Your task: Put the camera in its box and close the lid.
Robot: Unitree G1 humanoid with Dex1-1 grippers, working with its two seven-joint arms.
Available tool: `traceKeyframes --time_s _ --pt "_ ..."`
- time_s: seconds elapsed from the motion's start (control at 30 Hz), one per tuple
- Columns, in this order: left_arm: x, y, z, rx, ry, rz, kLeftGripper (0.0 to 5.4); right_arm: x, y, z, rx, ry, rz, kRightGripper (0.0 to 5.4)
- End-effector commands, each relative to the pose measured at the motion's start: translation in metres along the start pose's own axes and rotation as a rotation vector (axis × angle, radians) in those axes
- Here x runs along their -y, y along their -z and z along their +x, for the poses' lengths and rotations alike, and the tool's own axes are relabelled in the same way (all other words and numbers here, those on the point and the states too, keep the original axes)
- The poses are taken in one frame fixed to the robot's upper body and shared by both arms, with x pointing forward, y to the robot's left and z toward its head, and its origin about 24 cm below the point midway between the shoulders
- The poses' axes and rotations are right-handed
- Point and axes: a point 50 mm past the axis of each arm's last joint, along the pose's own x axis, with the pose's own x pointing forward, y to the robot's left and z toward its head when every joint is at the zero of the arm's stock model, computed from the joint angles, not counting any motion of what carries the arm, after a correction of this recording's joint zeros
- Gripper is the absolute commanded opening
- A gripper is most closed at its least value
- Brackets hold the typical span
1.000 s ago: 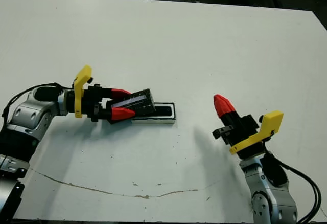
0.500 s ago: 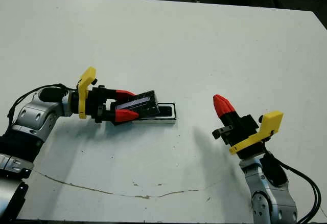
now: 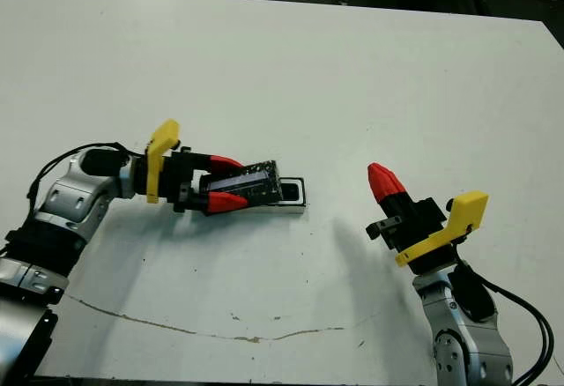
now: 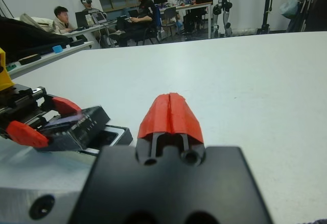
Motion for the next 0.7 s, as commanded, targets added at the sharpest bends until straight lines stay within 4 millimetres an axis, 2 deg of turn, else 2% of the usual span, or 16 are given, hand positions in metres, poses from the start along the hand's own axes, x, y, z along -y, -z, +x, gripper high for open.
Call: traceKeyframes --time_s 0.03,0.23,0.7 --pt "0.01 0.014 0.028 -0.043 0.076 -0.031 3.15 0.003 0.002 -0.004 -0.018 0.006 0.0 0.0" --pt "0.012 0.012 0.045 -0.003 0.115 -0.031 3.15 0.003 0.002 -0.004 -0.017 0.005 -0.001 0.0" --pt "0.012 0.012 0.065 0.069 0.128 -0.076 3.15 0.003 0.002 -0.004 -0.017 0.006 -0.006 0.0"
